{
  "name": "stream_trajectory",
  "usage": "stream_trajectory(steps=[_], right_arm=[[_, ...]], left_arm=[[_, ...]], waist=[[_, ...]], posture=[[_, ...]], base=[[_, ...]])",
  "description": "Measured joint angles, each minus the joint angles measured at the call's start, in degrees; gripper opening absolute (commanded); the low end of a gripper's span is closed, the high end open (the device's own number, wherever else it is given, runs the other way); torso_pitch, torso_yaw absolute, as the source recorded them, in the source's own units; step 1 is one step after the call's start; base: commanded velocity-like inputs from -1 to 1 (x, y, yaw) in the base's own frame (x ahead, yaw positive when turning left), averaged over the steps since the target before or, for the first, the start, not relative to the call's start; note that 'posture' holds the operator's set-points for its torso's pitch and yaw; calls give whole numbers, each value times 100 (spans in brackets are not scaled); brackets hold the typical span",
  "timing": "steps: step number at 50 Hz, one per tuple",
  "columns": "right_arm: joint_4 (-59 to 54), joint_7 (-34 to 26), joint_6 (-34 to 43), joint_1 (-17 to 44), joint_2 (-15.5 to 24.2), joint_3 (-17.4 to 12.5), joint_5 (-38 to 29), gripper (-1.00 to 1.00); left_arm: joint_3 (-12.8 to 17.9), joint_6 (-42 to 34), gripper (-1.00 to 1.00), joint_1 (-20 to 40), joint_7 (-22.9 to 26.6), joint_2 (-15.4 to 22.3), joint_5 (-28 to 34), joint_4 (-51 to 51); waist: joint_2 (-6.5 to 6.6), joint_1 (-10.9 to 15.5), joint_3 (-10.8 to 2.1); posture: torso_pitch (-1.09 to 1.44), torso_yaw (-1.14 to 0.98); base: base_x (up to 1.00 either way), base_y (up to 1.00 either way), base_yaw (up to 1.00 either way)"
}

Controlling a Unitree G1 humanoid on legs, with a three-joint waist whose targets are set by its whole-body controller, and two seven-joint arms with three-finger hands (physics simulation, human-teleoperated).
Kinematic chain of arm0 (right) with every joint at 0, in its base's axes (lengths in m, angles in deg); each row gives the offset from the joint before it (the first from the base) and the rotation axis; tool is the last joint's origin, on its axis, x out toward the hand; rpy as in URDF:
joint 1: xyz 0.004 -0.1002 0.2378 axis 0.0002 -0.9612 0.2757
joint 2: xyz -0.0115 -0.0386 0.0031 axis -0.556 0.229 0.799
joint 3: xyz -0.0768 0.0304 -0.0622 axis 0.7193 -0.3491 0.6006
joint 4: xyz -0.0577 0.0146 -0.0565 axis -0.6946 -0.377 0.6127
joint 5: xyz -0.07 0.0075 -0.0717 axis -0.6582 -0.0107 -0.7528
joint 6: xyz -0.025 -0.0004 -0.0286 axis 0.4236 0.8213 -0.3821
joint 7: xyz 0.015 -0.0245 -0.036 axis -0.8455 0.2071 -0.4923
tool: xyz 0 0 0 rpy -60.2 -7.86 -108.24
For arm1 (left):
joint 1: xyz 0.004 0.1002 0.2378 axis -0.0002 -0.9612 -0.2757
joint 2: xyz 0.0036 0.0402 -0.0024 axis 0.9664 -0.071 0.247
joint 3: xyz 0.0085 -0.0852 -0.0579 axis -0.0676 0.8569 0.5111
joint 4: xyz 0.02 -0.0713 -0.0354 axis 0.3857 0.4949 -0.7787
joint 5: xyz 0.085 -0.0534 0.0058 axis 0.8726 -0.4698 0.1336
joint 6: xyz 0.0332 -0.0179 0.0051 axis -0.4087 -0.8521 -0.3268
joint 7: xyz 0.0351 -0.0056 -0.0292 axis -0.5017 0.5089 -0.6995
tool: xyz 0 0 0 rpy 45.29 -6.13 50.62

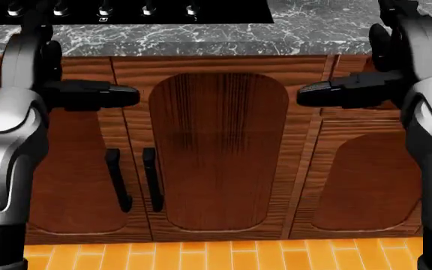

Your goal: Pick the lime from the pan and place it in the bowl.

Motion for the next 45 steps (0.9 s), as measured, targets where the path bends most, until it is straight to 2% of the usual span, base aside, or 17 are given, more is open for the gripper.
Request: stream_trajectory(steps=[3,6,10,16,21,27,32,34,35,37,39,41,45], right_arm=[[-593,-66,121,663,194,67,-16,100],[-997,-158,181,1168,336,103,-15,100],[-1124,-298,325,1498,460,165,17,100],[-903,-555,500,1663,514,248,-110,100],[-1051,-646,555,1621,441,276,-195,100],[-895,-747,618,1653,464,254,-273,100],[-798,-792,686,1603,544,142,-343,100],[-807,-810,757,1645,572,137,-371,100],[-803,-823,783,1681,565,152,-380,100],[-797,-875,840,1724,554,240,-381,100],[-794,-942,884,1763,550,304,-372,100],[-815,-994,911,1809,572,292,-374,100],[-809,-1023,909,1903,585,232,-425,100]], left_arm=[[32,155,100,434,-84,118,32,778],[-37,-96,100,710,-105,189,43,737],[-69,-208,100,1091,-86,262,95,675],[-84,-175,100,1057,-97,219,161,589],[-63,-241,100,945,-94,217,174,741],[-43,-234,100,993,-116,231,217,596],[-167,-253,100,1041,-86,123,210,488],[-191,-282,100,1072,-60,119,206,493],[-177,-276,100,1090,-51,141,210,528],[-108,-266,100,1105,-62,185,242,634],[-47,-302,100,1070,-91,199,278,668],[-47,-331,100,1041,-110,183,298,628],[-77,-287,100,1082,-99,182,304,566]], waist=[[-4,-9,44],[-23,-4,107],[-29,3,134],[-5,8,122],[13,2,178],[-33,-1,176],[165,-64,132],[321,-72,130],[351,-54,145],[262,-12,158],[282,14,147],[234,19,109],[-57,65,128]], posture=[[0,0],[0,0],[0,0],[0,0],[0,0],[0,0],[0,0],[0,0],[0,0],[0,0],[0,0],[0,0],[0,0]], base=[[0,0,0],[0,0,0],[0,0,0],[0,0,0],[15,0,0],[22,0,0],[22,0,0],[22,0,0],[22,0,0],[22,0,0],[21,0,0],[22,0,0],[23,0,0]])
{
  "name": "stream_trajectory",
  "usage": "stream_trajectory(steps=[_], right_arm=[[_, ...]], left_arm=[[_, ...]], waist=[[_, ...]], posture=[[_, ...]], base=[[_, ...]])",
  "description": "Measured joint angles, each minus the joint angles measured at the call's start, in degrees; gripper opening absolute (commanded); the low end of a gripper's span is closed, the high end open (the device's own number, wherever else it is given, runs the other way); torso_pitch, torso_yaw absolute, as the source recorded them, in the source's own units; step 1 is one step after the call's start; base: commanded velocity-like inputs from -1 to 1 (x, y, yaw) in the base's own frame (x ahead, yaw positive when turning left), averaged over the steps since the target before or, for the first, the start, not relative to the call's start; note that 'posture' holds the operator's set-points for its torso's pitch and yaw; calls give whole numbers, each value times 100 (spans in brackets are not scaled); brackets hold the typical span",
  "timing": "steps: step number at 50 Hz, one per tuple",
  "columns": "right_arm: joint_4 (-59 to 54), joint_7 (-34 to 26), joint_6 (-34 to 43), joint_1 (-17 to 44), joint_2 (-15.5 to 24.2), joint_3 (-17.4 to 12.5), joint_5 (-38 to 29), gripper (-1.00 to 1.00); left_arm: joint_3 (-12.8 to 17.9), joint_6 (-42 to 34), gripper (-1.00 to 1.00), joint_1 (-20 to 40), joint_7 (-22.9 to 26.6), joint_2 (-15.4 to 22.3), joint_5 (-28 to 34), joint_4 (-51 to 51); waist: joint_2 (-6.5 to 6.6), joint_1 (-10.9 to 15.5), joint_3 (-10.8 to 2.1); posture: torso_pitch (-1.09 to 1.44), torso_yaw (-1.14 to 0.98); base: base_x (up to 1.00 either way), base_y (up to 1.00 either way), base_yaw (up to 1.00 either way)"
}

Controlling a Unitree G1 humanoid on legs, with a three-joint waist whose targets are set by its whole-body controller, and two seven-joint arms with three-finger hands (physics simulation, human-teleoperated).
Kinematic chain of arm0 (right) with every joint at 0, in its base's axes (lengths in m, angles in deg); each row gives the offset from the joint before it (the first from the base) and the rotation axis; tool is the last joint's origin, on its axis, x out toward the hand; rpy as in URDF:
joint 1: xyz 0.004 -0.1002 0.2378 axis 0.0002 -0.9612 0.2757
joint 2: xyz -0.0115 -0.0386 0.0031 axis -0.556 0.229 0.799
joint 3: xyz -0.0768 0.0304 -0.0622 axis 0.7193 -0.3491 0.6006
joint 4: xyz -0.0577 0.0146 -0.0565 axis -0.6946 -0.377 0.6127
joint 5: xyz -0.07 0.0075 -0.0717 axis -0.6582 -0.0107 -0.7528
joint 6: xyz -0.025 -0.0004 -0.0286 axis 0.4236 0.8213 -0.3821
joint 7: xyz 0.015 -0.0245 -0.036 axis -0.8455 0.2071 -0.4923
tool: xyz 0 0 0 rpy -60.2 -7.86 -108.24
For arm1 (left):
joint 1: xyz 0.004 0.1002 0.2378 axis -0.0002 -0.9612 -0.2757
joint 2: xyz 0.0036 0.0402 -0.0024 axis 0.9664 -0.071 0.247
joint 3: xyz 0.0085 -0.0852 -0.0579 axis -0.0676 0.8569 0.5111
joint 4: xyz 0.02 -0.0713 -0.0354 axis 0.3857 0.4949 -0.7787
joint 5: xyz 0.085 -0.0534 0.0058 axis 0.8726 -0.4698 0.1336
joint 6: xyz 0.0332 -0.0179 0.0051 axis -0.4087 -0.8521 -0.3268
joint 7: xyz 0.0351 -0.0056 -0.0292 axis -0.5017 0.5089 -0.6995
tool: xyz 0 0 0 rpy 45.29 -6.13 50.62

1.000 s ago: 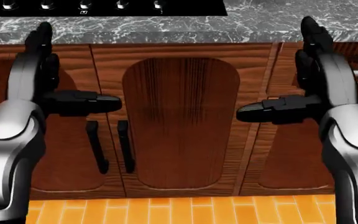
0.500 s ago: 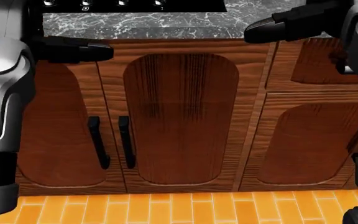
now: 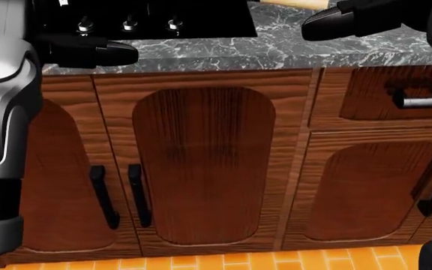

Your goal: Pick the lime from the pan and place it in the bowl.

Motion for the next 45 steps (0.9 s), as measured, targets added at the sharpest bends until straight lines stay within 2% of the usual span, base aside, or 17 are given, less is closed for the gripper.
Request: stream_trajectory(steps=[2,4,7,12,16,17,19,22,26,29,30,31,35,40,43,44,45], right_arm=[[-9,-6,5,61,4,9,-19,100],[-54,-11,17,55,13,-4,-52,100],[-170,-23,102,38,17,-2,-111,100],[-34,-96,139,136,67,-6,-143,100],[50,-144,178,190,80,-33,-157,100],[74,-155,179,155,31,0,-157,100],[53,-207,229,102,-7,98,-127,100],[-14,-247,282,115,-15,108,-118,100],[38,-247,251,189,8,78,-169,100],[73,-263,211,248,10,93,-197,100],[76,-266,191,253,29,79,-206,100],[58,-267,179,240,41,56,-220,100],[-179,-274,263,236,74,41,-323,100],[-339,-340,173,475,79,87,-395,100],[-441,-400,139,642,91,129,-441,100],[-449,-412,116,665,58,139,-461,100],[-461,-432,106,655,20,169,-469,100]], left_arm=[[-16,18,100,46,15,-5,10,0],[-74,5,100,51,45,-60,-4,53],[-131,-80,100,61,102,-74,-43,70],[-77,-36,100,128,76,-38,10,0],[-95,9,100,191,71,-31,52,-15],[-73,21,100,160,72,-1,65,-15],[-20,-10,100,103,66,22,96,74],[12,-106,100,130,69,50,116,162],[17,-52,100,204,67,71,122,112],[22,-12,100,258,62,86,127,121],[12,12,100,266,61,60,129,115],[-20,30,100,239,66,28,124,119],[-111,-20,100,243,156,20,55,311],[-11,22,100,382,135,144,85,348],[8,104,100,513,138,220,104,430],[23,122,100,525,141,259,110,428],[54,126,100,503,137,285,120,417]], waist=[[-198,14,-23],[-125,-55,48],[-157,-108,56],[156,-114,76],[539,-172,-13],[472,-144,-1],[476,-105,48],[378,-72,19],[115,-14,11],[-191,44,-27],[-215,16,-38],[-144,-35,9],[-135,-122,53],[167,-141,58],[464,-185,-3],[484,-166,-19],[423,-118,19]], posture=[[0,0],[0,0],[0,0],[0,0],[0,0],[0,0],[0,0],[0,0],[0,0],[0,0],[0,0],[0,0],[0,0],[0,0],[0,0],[0,0],[0,0]], base=[[25,0,0],[25,0,0],[27,0,0],[27,0,0],[27,0,0],[27,0,0],[27,0,0],[28,0,0],[29,0,0],[31,0,0],[30,0,0],[30,0,0],[31,0,0],[30,0,0],[30,0,0],[30,0,0],[31,0,0]])
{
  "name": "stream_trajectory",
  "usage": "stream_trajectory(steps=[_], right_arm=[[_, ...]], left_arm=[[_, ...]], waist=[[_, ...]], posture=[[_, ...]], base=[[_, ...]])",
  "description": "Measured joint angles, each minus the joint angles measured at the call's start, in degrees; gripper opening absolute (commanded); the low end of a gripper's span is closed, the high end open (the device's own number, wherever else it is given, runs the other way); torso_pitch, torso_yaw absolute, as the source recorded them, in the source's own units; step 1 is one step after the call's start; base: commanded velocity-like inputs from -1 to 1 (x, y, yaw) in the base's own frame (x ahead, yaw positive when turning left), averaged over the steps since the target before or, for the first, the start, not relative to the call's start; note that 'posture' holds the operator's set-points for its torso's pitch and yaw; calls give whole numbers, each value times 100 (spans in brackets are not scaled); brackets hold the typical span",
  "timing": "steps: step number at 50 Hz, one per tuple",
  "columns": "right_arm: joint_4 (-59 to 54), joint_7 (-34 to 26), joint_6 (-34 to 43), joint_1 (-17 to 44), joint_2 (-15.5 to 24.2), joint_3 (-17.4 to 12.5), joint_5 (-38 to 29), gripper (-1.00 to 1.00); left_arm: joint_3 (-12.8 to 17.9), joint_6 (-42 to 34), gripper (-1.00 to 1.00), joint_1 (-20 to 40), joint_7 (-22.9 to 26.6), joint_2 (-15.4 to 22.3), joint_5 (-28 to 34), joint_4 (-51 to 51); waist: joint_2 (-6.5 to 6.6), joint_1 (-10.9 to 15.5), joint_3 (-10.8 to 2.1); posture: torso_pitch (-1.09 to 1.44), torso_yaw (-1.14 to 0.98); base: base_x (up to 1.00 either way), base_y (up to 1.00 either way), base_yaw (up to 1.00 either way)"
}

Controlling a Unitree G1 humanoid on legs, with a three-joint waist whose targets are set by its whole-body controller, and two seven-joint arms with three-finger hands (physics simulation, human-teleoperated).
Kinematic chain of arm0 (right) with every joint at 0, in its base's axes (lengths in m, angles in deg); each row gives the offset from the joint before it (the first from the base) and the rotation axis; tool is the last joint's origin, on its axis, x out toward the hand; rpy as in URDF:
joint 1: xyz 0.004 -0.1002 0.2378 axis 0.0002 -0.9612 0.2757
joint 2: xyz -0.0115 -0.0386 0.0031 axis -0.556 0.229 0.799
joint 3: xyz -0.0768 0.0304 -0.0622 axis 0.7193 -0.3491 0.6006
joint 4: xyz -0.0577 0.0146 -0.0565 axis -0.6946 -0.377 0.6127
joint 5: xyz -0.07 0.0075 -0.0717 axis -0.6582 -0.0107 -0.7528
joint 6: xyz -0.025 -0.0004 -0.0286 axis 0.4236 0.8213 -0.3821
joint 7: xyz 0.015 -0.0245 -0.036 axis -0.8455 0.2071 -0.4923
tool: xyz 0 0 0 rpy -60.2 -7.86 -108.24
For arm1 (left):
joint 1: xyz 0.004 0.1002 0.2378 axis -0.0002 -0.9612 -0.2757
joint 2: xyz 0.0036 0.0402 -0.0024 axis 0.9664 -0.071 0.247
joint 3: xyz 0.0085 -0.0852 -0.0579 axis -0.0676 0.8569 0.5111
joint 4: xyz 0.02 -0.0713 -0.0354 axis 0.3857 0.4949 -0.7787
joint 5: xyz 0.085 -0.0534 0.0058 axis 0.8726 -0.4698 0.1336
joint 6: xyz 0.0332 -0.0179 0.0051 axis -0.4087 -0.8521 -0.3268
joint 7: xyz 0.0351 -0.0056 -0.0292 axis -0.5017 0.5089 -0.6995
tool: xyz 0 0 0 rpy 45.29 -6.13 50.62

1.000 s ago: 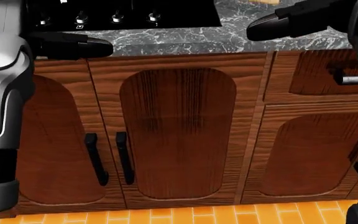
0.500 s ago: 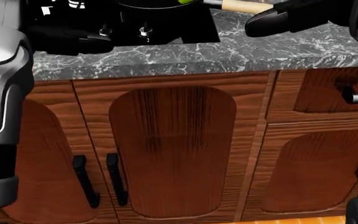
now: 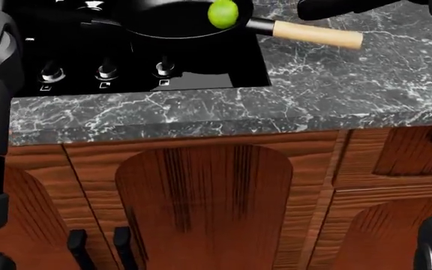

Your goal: Pick the lime from the pan and place it in the bowl.

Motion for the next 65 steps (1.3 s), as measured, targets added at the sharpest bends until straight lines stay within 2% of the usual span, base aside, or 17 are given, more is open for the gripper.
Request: stream_trajectory(steps=[2,5,10,13,15,19,22,25,32,44,48,49,54,57,59,60,65], right_arm=[[-87,-61,25,17,-59,75,15,100],[-164,-118,32,35,-45,72,17,100],[-137,-106,-49,83,13,-19,-59,100],[-57,-116,-94,164,51,-45,-97,100],[-57,-114,-122,114,53,-75,-129,100],[-276,-126,-13,35,5,-50,-169,100],[-276,-146,20,59,-11,-14,-156,100],[-175,-176,5,175,32,-29,-151,100],[-129,-237,-36,184,-7,32,-141,100],[-100,-309,59,169,27,23,-217,100],[-71,-314,72,89,59,-59,-259,100],[-71,-309,72,108,63,-63,-272,100],[17,-334,50,229,107,-74,-288,100],[25,-325,24,186,91,-115,-290,100],[-6,-349,71,152,31,-24,-254,100],[-56,-377,114,162,28,21,-223,100],[-42,-424,159,267,126,26,-199,100]], left_arm=[[61,-37,100,-71,-22,22,20,46],[48,-106,100,-75,-39,6,26,110],[15,-74,100,-14,-18,9,11,7],[3,-31,100,69,-20,-7,21,-73],[-67,7,100,8,-2,-82,10,-72],[-136,-122,100,-74,59,-142,-35,97],[-96,-191,100,-94,55,-120,-25,85],[-47,-178,100,-27,33,-71,3,-29],[-5,-85,100,-50,-6,-47,48,7],[-53,-159,100,-72,21,-97,33,-74],[-107,-205,100,-66,43,-144,15,-105],[-106,-193,100,-47,48,-136,11,-120],[-92,-120,100,16,33,-129,35,-204],[-115,-145,100,56,43,-123,41,-226],[-51,-155,100,1,30,-91,68,-208],[-34,-187,100,-29,22,-95,81,-150],[-48,-333,100,-35,25,-106,95,-111]], waist=[[47,51,44],[-37,77,-7],[-363,132,-9],[-628,115,-34],[-555,113,99],[-571,93,310],[-452,94,326],[-170,53,188],[-359,83,50],[-351,46,54],[-568,61,-66],[-565,74,-92],[-229,84,-44],[107,103,-49],[46,87,161],[39,96,208],[-208,15,302]], posture=[[0,0],[0,0],[0,0],[0,0],[0,0],[0,0],[0,0],[0,0],[0,0],[0,0],[0,0],[0,0],[0,0],[0,0],[0,0],[0,0],[0,0]], base=[[30,0,0],[31,0,0],[30,0,0],[0,0,0],[0,0,0],[0,0,0],[0,0,0],[0,0,0],[0,0,0],[0,6,0],[0,48,0],[0,48,0],[0,48,0],[0,5,0],[0,0,0],[0,0,0],[0,0,0]])
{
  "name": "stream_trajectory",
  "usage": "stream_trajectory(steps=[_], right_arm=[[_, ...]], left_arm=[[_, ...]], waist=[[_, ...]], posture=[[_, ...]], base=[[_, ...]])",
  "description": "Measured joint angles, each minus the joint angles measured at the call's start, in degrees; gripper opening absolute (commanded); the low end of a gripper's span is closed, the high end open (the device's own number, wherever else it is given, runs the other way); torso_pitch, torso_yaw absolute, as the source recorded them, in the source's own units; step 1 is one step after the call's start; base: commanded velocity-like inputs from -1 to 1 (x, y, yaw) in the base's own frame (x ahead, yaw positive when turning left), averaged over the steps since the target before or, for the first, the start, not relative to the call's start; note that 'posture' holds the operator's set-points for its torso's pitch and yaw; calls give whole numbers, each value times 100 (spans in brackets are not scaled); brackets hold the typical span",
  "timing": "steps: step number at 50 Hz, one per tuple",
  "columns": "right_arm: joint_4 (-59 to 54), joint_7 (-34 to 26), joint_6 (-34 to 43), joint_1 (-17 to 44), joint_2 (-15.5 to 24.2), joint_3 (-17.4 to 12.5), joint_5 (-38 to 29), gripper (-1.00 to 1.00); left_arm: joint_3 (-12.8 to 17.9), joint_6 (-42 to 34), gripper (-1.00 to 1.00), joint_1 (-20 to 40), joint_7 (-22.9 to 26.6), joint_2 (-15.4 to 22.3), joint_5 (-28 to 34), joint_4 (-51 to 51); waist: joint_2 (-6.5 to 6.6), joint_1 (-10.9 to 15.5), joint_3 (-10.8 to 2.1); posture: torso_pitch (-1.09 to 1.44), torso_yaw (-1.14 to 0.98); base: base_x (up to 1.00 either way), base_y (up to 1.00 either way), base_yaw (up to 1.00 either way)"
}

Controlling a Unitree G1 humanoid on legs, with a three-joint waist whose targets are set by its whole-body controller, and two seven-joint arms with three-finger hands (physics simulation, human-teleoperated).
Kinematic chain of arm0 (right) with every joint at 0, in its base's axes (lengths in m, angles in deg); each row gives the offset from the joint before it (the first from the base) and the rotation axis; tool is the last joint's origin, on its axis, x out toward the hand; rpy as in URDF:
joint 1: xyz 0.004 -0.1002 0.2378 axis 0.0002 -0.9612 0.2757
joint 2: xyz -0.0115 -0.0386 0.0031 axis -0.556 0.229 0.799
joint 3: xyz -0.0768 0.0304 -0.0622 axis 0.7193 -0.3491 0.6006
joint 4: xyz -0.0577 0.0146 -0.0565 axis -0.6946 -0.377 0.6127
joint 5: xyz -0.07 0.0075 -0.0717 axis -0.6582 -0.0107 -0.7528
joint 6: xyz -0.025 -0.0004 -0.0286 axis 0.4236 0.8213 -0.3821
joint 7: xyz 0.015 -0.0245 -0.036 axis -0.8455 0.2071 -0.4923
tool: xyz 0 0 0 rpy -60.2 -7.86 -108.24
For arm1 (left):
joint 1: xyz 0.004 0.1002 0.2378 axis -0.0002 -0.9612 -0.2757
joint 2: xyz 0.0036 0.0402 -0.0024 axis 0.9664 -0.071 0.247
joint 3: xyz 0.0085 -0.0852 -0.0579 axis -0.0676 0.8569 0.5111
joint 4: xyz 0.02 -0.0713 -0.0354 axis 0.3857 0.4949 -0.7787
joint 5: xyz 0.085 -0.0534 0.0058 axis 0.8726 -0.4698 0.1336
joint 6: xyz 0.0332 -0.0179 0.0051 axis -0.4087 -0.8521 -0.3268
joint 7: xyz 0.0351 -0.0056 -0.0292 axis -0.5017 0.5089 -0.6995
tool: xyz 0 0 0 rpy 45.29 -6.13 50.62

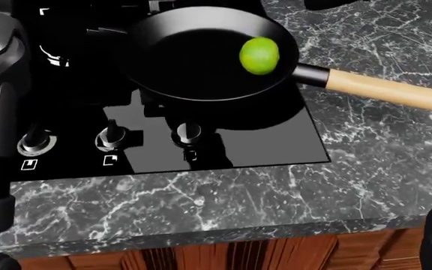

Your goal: Pick the lime from the pan and place it in the bowl.

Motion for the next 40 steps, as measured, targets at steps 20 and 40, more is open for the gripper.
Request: stream_trajectory(steps=[20,40], right_arm=[[-27,63,39,137,98,-130,57,100],[-190,74,237,164,0,-26,295,100]], left_arm=[[-34,67,100,132,41,-20,-8,-157],[-6,-57,100,216,58,33,51,-45]], waist=[[-123,108,-362],[-124,49,-239]], posture=[[0,0],[0,0]], base=[[0,1,31],[4,0,0]])
